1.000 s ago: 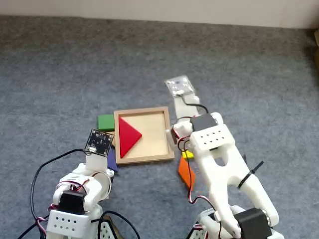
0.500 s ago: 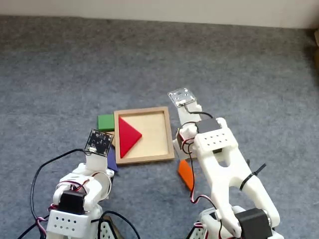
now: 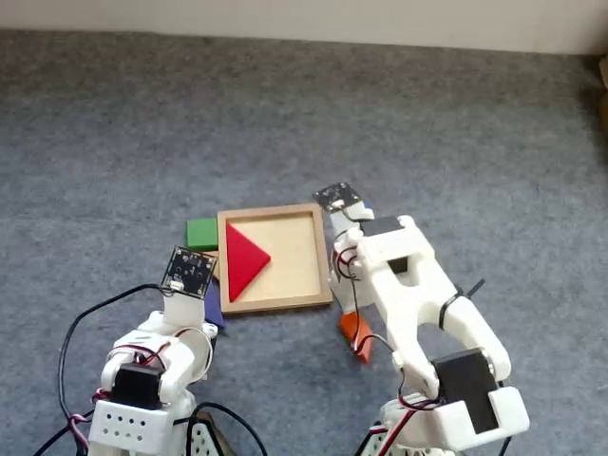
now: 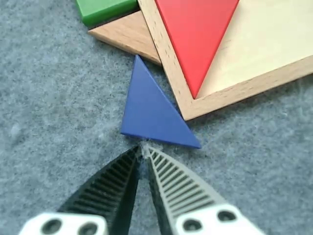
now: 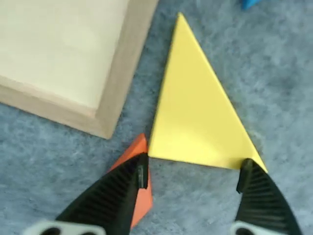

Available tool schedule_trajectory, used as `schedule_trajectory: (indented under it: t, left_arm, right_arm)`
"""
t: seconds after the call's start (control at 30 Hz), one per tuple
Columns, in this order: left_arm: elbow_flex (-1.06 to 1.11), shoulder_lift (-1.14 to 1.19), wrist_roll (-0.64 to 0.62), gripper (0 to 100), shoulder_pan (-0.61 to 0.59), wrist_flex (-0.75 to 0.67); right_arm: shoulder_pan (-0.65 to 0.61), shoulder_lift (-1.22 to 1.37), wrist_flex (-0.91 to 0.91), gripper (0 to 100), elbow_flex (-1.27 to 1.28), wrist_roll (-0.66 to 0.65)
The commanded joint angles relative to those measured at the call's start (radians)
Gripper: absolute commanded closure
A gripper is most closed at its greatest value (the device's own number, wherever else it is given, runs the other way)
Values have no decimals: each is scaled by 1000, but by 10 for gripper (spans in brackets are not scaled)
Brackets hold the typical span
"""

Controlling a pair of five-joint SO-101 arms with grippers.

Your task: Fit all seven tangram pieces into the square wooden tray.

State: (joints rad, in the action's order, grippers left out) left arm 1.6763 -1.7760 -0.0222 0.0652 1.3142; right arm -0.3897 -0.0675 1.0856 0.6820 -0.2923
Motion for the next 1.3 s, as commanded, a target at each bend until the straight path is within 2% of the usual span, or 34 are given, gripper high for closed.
schedule_trajectory:
  t: [0.0,0.3,0.57,0.9,1.13,1.27]
  left_arm:
    - [19,-42,6,990,-5,5]
    - [19,-42,6,990,-5,5]
    - [19,-42,6,990,-5,5]
    - [19,-42,6,990,-5,5]
    - [19,-42,6,990,-5,5]
    - [19,-42,6,990,-5,5]
  right_arm:
    - [-5,18,-27,717,-35,-83]
    - [31,-5,-19,717,-58,-239]
    - [7,-145,-21,717,-88,-296]
    - [-27,65,-1,711,-194,-295]
    - [-47,163,127,503,-308,-296]
    - [-48,237,124,495,-320,-298]
